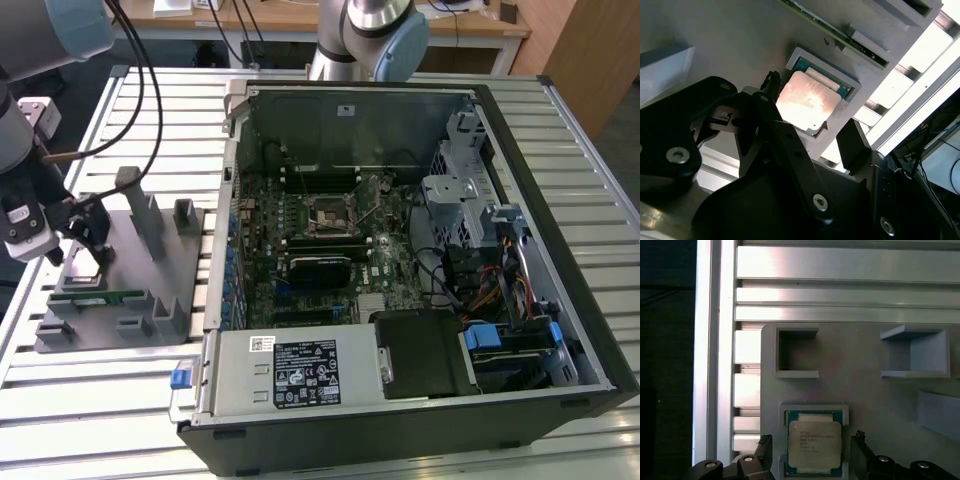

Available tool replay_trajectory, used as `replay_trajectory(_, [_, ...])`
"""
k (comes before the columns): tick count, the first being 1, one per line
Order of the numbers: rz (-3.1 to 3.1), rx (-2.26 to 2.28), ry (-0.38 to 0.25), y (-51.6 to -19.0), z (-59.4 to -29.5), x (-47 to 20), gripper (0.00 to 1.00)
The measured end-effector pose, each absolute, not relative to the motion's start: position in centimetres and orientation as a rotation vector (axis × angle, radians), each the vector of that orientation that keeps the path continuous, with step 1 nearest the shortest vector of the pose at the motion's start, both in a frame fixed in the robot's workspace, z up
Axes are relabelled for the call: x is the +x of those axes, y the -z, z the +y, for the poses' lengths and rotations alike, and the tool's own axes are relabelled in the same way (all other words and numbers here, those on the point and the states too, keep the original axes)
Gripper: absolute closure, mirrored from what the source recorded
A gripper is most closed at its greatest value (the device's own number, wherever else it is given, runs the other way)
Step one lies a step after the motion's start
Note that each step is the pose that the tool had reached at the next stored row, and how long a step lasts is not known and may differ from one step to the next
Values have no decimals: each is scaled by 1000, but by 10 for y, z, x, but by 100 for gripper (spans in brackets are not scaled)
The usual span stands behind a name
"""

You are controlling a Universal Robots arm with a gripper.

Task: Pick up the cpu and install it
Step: 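Pick up the cpu and move it towards the insertion slot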

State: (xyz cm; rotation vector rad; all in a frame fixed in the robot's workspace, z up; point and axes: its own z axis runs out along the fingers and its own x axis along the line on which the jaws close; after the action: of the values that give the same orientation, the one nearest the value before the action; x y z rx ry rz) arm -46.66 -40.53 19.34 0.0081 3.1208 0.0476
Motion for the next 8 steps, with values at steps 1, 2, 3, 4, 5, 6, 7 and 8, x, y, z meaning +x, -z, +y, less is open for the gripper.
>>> replay_trajectory(1, [3121,8,-48,-193,-405,-466,28])
replay_trajectory(2, [3121,8,-48,-192,-405,-466,28])
replay_trajectory(3, [3121,8,-47,-192,-405,-466,28])
replay_trajectory(4, [3121,8,-48,-191,-405,-466,28])
replay_trajectory(5, [3121,8,-48,-191,-405,-466,28])
replay_trajectory(6, [3121,8,-48,-190,-405,-466,28])
replay_trajectory(7, [3121,8,-48,-190,-405,-466,28])
replay_trajectory(8, [3121,8,-48,-189,-405,-466,28])
